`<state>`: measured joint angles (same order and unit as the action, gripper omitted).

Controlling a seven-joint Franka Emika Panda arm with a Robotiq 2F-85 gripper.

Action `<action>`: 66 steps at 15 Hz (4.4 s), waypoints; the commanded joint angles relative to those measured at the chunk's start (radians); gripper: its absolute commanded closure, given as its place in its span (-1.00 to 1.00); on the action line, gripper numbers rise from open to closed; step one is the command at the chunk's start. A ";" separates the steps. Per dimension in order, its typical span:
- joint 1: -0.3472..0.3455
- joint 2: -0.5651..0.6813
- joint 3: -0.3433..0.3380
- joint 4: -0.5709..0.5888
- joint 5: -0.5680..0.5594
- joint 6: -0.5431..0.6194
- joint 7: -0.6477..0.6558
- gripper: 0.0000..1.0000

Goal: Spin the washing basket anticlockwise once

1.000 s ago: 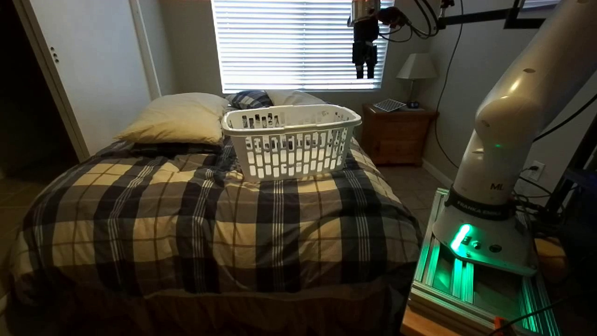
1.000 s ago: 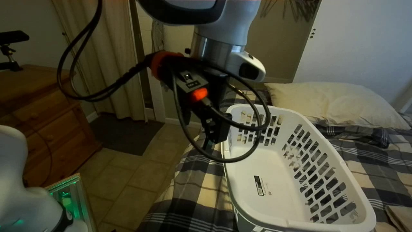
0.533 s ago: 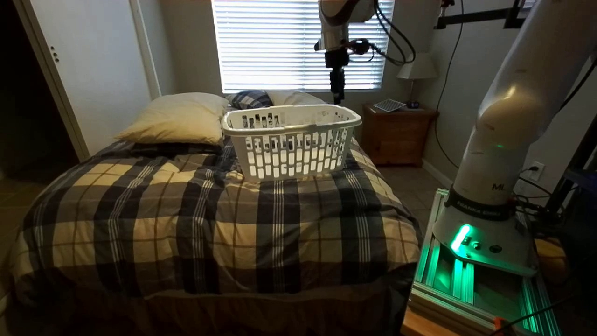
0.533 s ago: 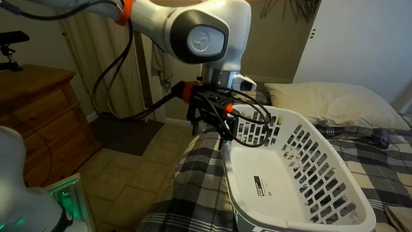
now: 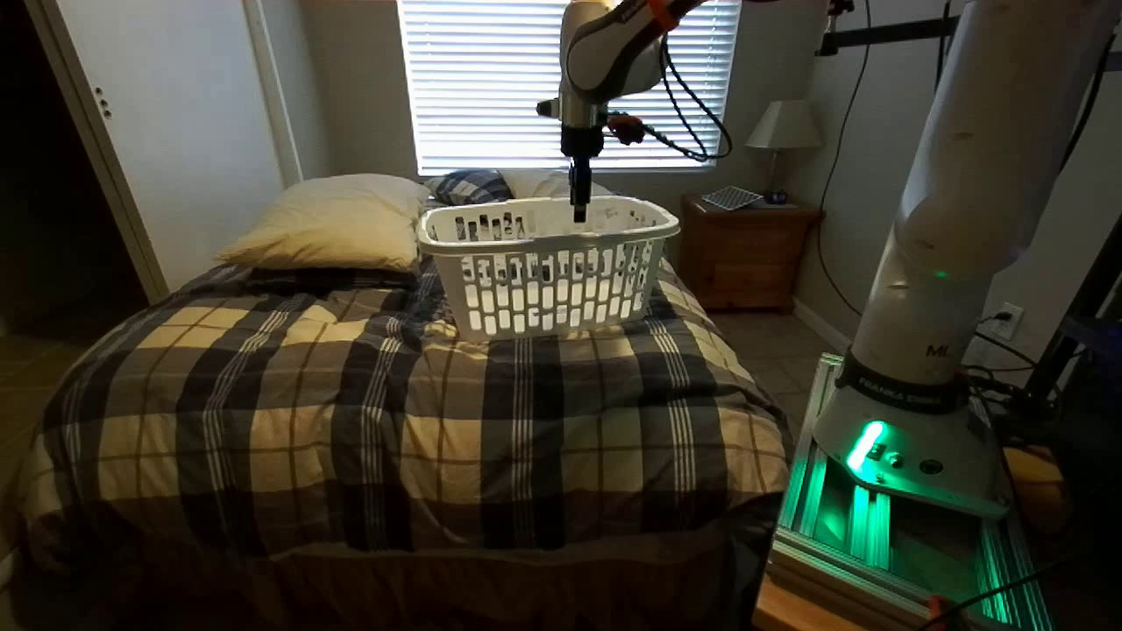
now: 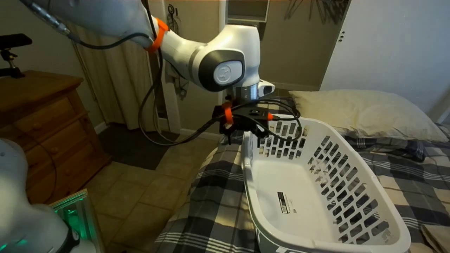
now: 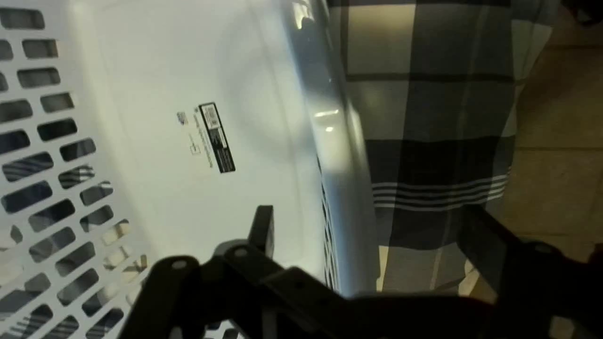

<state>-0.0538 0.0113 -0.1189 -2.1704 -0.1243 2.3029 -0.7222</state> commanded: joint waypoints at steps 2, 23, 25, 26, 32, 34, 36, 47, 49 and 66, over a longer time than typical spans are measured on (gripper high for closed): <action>-0.014 0.028 0.020 0.009 0.038 -0.009 -0.057 -1.00; -0.014 0.119 0.031 0.022 -0.088 0.194 -0.029 -1.00; -0.018 0.138 0.041 0.027 -0.052 0.202 -0.050 -1.00; -0.020 0.145 0.046 0.027 -0.042 0.204 -0.053 -1.00; -0.024 0.188 0.053 0.035 -0.063 0.204 -0.030 -0.47; -0.018 0.182 0.058 0.021 -0.088 0.197 -0.046 -0.17; -0.016 0.179 0.067 0.013 -0.104 0.195 -0.075 0.12; -0.035 0.047 0.066 -0.119 -0.263 0.067 -0.419 0.82; -0.041 0.020 0.059 -0.156 -0.276 0.087 -0.493 0.82; -0.034 -0.047 0.040 -0.211 -0.502 0.005 -0.639 0.82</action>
<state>-0.0876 0.0355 -0.0738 -2.3171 -0.5565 2.3587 -1.2699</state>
